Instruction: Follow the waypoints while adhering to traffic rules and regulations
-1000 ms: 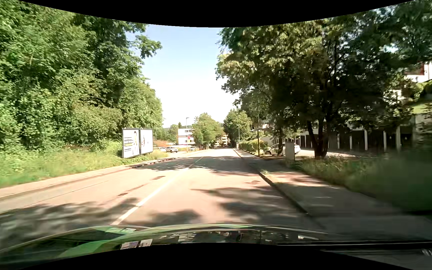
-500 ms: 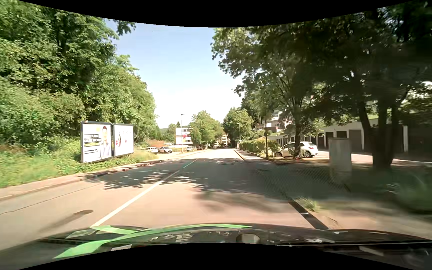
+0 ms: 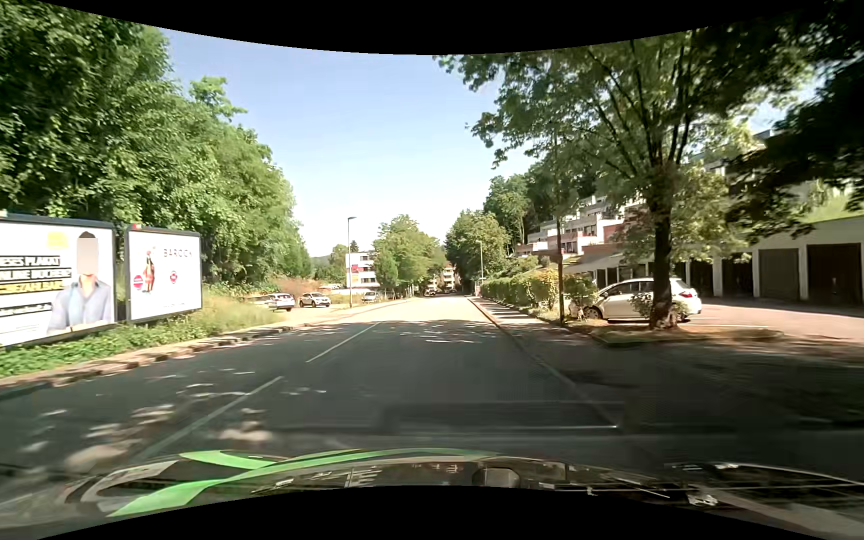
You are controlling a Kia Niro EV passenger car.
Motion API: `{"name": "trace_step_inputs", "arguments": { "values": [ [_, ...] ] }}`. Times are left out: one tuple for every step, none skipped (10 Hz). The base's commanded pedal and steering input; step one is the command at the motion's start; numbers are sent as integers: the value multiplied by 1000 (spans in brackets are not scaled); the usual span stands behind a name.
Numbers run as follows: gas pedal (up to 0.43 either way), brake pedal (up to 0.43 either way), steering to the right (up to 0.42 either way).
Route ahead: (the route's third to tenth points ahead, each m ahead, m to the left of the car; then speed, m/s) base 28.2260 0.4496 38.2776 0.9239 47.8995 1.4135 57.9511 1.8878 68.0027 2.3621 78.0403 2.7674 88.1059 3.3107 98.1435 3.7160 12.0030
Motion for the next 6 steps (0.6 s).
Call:
{"name": "trace_step_inputs", "arguments": {
  "values": [
    [87, 0, -1],
    [87, 0, -1],
    [67, 0, -1],
    [59, 0, -1],
    [59, 0, -1],
    [59, 0, -1]
  ]
}}
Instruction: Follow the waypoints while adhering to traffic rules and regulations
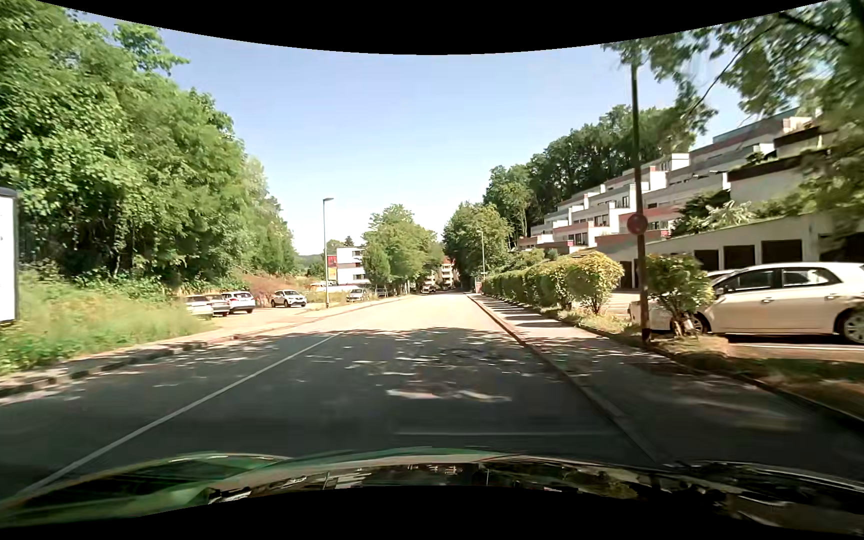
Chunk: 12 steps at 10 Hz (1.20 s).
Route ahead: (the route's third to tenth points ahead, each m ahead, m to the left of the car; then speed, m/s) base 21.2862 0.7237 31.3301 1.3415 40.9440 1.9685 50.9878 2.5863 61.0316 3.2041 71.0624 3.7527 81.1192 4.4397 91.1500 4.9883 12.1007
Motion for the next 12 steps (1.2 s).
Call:
{"name": "trace_step_inputs", "arguments": {
  "values": [
    [59, 0, -1],
    [47, 0, -1],
    [47, 0, -1],
    [47, 0, -1],
    [47, 0, -1],
    [47, 0, -1],
    [47, 0, -1],
    [59, 0, -1],
    [59, 0, -1],
    [59, 0, -1],
    [59, 0, -1],
    [59, 0, -1]
  ]
}}
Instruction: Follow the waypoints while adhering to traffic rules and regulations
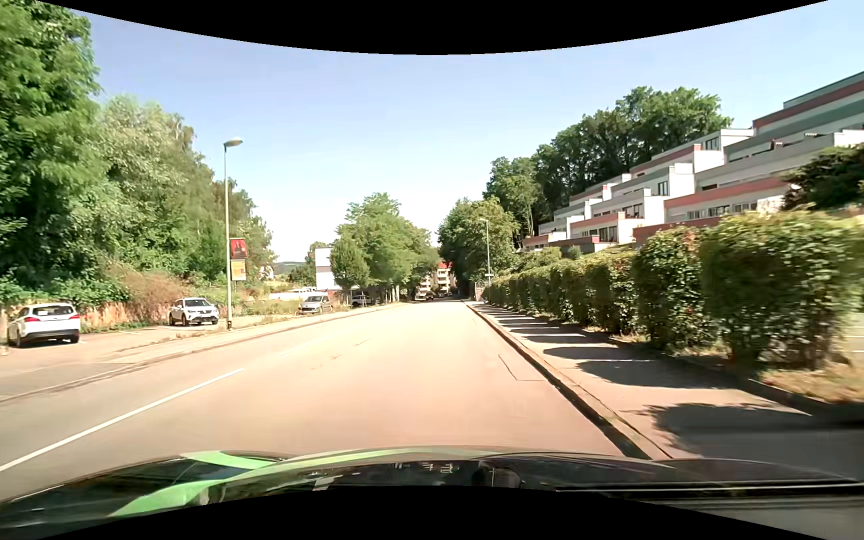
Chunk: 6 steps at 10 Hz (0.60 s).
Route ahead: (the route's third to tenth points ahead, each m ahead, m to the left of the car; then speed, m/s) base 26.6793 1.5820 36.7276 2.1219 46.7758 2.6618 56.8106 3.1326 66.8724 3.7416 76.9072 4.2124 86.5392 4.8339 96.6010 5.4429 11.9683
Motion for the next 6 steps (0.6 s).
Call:
{"name": "trace_step_inputs", "arguments": {
  "values": [
    [59, 0, -1],
    [59, 0, -2],
    [59, 0, -3],
    [59, 0, -3],
    [59, 0, -3],
    [59, 0, -3]
  ]
}}
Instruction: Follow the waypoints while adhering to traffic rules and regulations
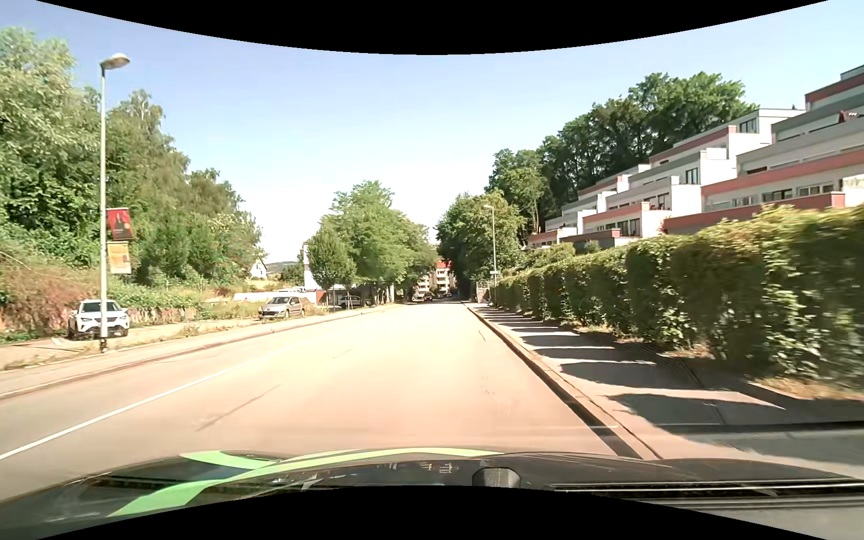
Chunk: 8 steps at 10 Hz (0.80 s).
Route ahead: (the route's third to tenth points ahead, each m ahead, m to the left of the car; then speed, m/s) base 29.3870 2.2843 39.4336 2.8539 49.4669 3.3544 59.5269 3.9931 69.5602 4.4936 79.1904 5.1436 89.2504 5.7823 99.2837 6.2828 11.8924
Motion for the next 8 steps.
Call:
{"name": "trace_step_inputs", "arguments": {
  "values": [
    [59, 0, -3],
    [59, 0, -3],
    [67, 0, -5],
    [67, 0, -6],
    [79, 0, -8],
    [87, 0, -7],
    [87, 0, -8],
    [87, 0, -7]
  ]
}}
